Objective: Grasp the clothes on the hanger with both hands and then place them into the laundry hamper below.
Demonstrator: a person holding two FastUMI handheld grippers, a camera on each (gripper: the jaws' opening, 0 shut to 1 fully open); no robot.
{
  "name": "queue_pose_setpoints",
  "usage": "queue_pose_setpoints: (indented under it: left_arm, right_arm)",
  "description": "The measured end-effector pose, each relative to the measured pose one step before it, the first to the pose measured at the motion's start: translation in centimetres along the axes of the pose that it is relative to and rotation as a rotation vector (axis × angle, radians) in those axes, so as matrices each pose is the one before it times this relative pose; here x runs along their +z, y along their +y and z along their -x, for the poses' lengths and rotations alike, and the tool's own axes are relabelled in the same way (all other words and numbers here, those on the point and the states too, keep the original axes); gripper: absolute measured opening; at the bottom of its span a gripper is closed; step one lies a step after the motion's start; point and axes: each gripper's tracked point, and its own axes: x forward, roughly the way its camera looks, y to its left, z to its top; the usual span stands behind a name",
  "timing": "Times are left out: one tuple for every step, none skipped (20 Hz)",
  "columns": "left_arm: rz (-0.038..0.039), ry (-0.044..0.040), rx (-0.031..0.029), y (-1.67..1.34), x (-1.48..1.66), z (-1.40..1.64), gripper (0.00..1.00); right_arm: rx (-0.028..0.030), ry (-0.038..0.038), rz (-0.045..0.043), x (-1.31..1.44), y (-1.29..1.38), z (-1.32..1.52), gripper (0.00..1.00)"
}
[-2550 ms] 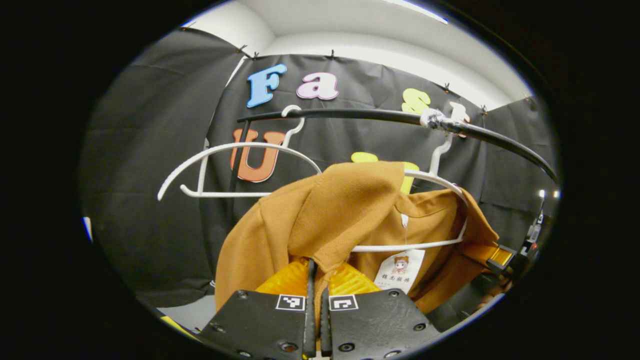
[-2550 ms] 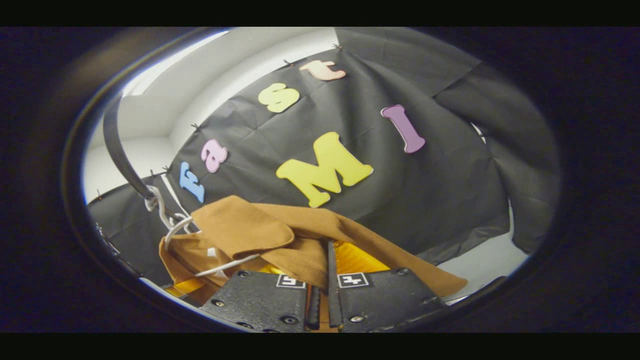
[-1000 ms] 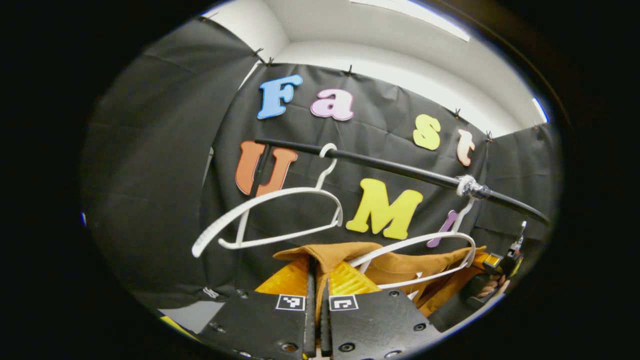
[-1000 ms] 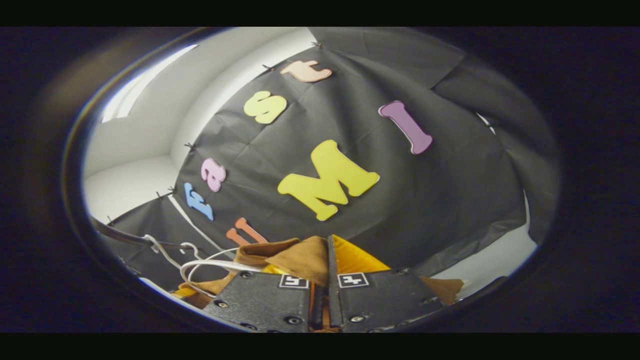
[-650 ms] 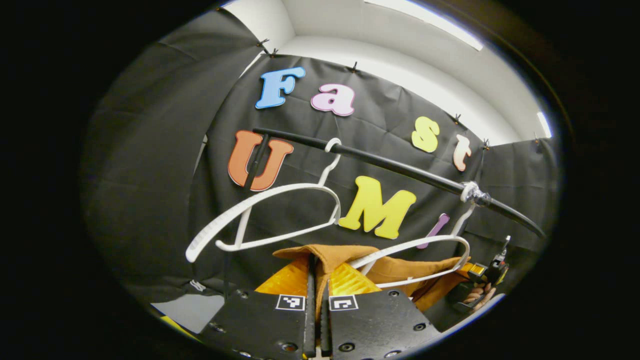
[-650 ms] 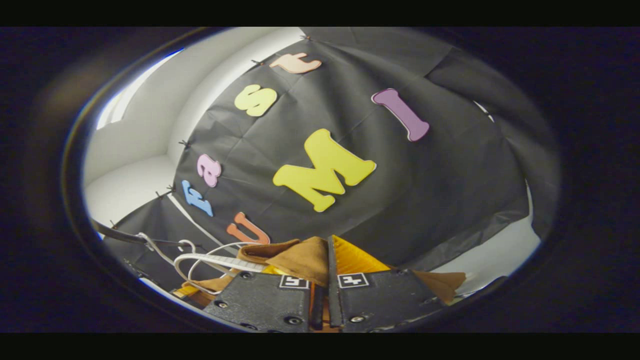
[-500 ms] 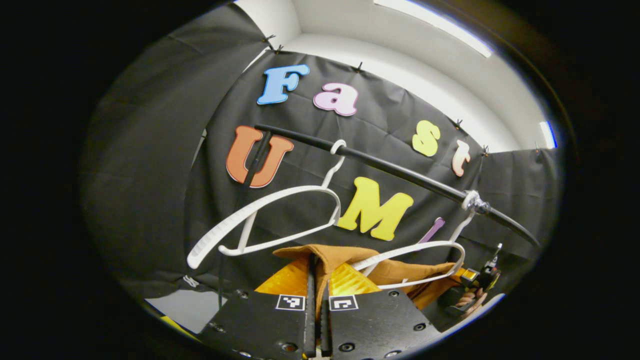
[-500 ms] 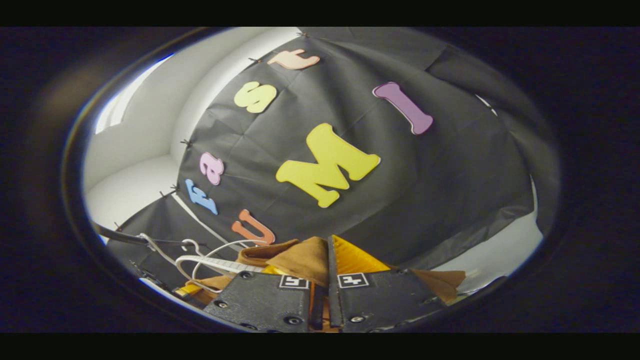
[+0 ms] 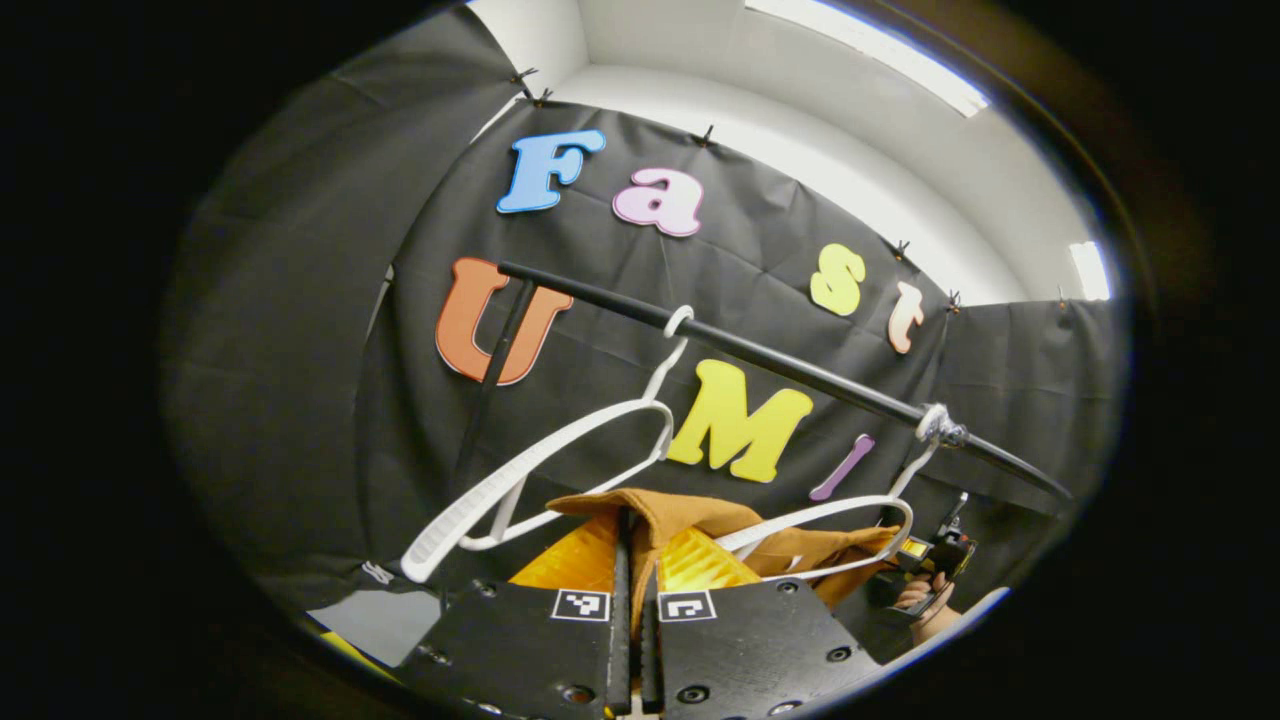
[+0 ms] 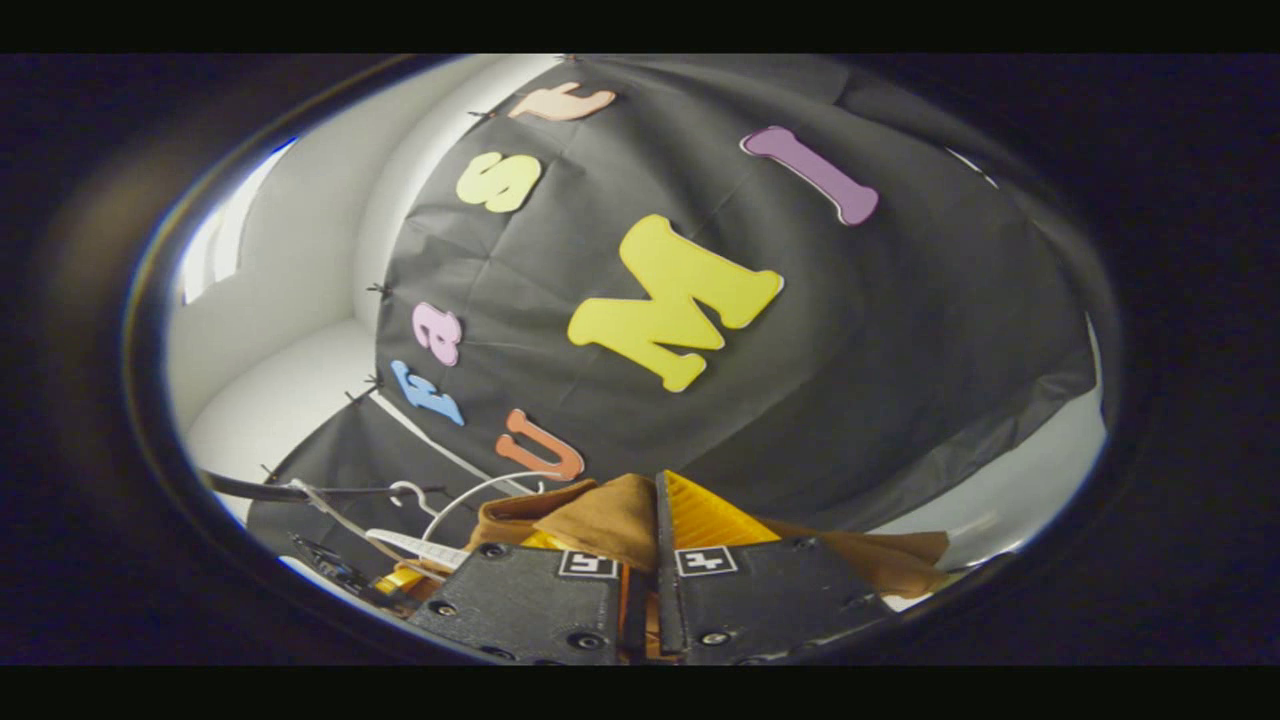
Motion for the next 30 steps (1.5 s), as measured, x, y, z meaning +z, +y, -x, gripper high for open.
queue_pose_setpoints:
  left_arm:
    - [0.00383, 0.01061, -0.00149, 0.464, -0.301, 0.063, 0.04]
    - [0.00222, 0.00785, -0.00232, 0.426, -0.326, -0.048, 0.04]
    - [0.01090, 0.01046, -0.00086, 0.432, -0.577, -0.060, 0.04]
    - [0.01377, 0.01403, -0.00824, 0.122, -0.558, -0.048, 0.09]
    - [0.02023, -0.00059, -0.01626, 0.023, -0.335, -0.094, 0.04]
    - [0.01698, 0.00883, -0.01687, -0.237, -0.476, -0.003, 0.04]
    - [0.01005, 0.00577, -0.01155, -0.126, -0.522, -0.042, 0.09]
    - [-0.00118, 0.01401, -0.00233, -0.073, -0.638, 0.088, 0.04]
    - [-0.00270, 0.00894, -0.00205, 0.010, -0.524, -0.017, 0.04]
    - [0.00747, 0.00409, -0.00588, 0.027, -0.294, -0.239, 0.04]
    - [0.00963, 0.00721, -0.00464, 0.072, -0.444, -0.112, 0.04]
    - [0.01288, 0.00708, -0.00607, 0.034, -0.497, -0.029, 0.04]
    - [0.01112, 0.00834, -0.00436, 0.072, -0.496, 0.085, 0.04]
    - [0.01267, 0.00689, -0.00832, 0.002, -0.675, 0.300, 0.04]
    - [0.01364, 0.00397, -0.00400, 0.135, -0.560, 0.332, 0.04]
    - [0.01751, 0.00854, -0.00869, 0.005, -0.639, 0.166, 0.04]
    - [0.01823, 0.00268, -0.00883, 0.047, -0.371, 0.158, 0.04]
    - [0.01507, 0.00388, -0.00568, 0.135, -0.403, 0.067, 0.04]
    - [0.00921, -0.00110, -0.00229, 0.126, -0.450, 0.178, 0.04]
    - [0.00978, 0.00038, -0.00366, -0.087, -0.583, 0.345, 0.04]
    - [0.01459, 0.00070, -0.00673, -0.140, -0.623, 0.452, 0.04]
    - [0.03426, -0.00432, -0.02175, -0.510, -0.654, 0.419, 0.04]
    - [0.04144, -0.00372, -0.03643, -0.862, -0.709, 0.319, 0.04]
    - [0.03364, 0.00050, -0.01908, -0.451, -0.640, -0.134, 0.04]
    - [0.02035, -0.00240, -0.00592, -0.145, -0.833, 0.111, 0.04]
    - [0.01532, 0.00409, -0.00605, -0.143, -0.768, 0.224, 0.04]
    - [0.01041, 0.00500, -0.00590, -0.340, -0.723, 0.351, 0.04]
    - [0.00694, 0.00529, -0.00469, -0.270, -0.660, 0.302, 0.04]
    - [0.00875, 0.00263, -0.00075, -0.118, -0.651, 0.228, 0.04]
    - [0.00867, 0.00187, -0.00216, -0.218, -0.669, 0.022, 0.04]
  right_arm:
    - [0.00430, 0.00549, -0.00881, -0.127, -0.072, -0.242, 0.12]
    - [0.00062, 0.00427, -0.01168, -0.286, -0.152, -0.067, 0.12]
    - [-0.00461, 0.00716, -0.00781, -0.273, -0.428, -0.128, 0.12]
    - [-0.00520, 0.00401, -0.00436, -0.179, -0.402, 0.006, 0.12]
    - [-0.00176, -0.00112, -0.01191, 0.079, -0.392, -0.016, 0.12]
    - [-0.00672, 0.00215, -0.00508, 0.003, -0.438, 0.223, 0.12]
    - [-0.00944, 0.00279, -0.00048, -0.118, -0.501, -0.009, 0.12]
    - [-0.01030, 0.00512, 0.00148, -0.226, -0.417, 0.217, 0.12]
    - [-0.00922, 0.00582, -0.00138, -0.170, -0.403, 0.064, 0.12]
    - [-0.00448, -0.00100, -0.00814, -0.146, -0.465, 0.188, 0.12]
    - [-0.00199, 0.00030, -0.01206, -0.057, -0.401, 0.187, 0.12]
    - [-0.00375, 0.00062, -0.01095, -0.156, -0.465, 0.189, 0.12]
    - [-0.00522, 0.00313, -0.00680, -0.242, -0.497, 0.259, 0.12]
    - [-0.00570, 0.00225, -0.00614, -0.323, -0.425, 0.320, 0.12]
    - [0.00045, 0.00506, -0.00819, -0.406, -0.275, 0.280, 0.12]
    - [-0.00181, 0.00089, -0.01524, -0.227, -0.243, 0.285, 0.12]
    - [0.00241, 0.01009, -0.01233, -0.353, -0.237, 0.151, 0.12]
    - [-0.00289, 0.00201, -0.01140, -0.365, -0.344, 0.070, 0.12]
    - [0.00230, 0.00767, -0.00735, -0.411, -0.278, 0.148, 0.12]
    - [-0.00102, 0.00352, -0.01054, -0.626, -0.216, 0.392, 0.12]
    - [0.00040, 0.00902, -0.00812, -0.488, -0.268, 0.200, 0.12]
    - [0.00069, 0.00671, -0.01535, -0.722, -0.320, 0.448, 0.12]
    - [0.01291, 0.00583, -0.02634, -0.799, -0.109, 0.107, 0.12]
    - [0.01116, 0.02668, -0.01397, -1.172, -0.028, 0.213, 0.12]
    - [0.00685, 0.01123, -0.01313, -0.925, -0.032, 0.071, 0.12]
    - [0.00450, 0.01425, -0.00563, -1.135, 0.135, 0.053, 0.12]
    - [0.00695, 0.01130, -0.00383, -0.954, 0.137, 0.228, 0.12]
    - [0.00702, 0.01472, -0.00411, -0.980, 0.181, 0.191, 0.12]
    - [0.01120, 0.01838, -0.00642, -1.048, 0.289, 0.168, 0.12]
    - [0.00816, 0.02014, -0.00955, -1.043, 0.218, -0.005, 0.12]
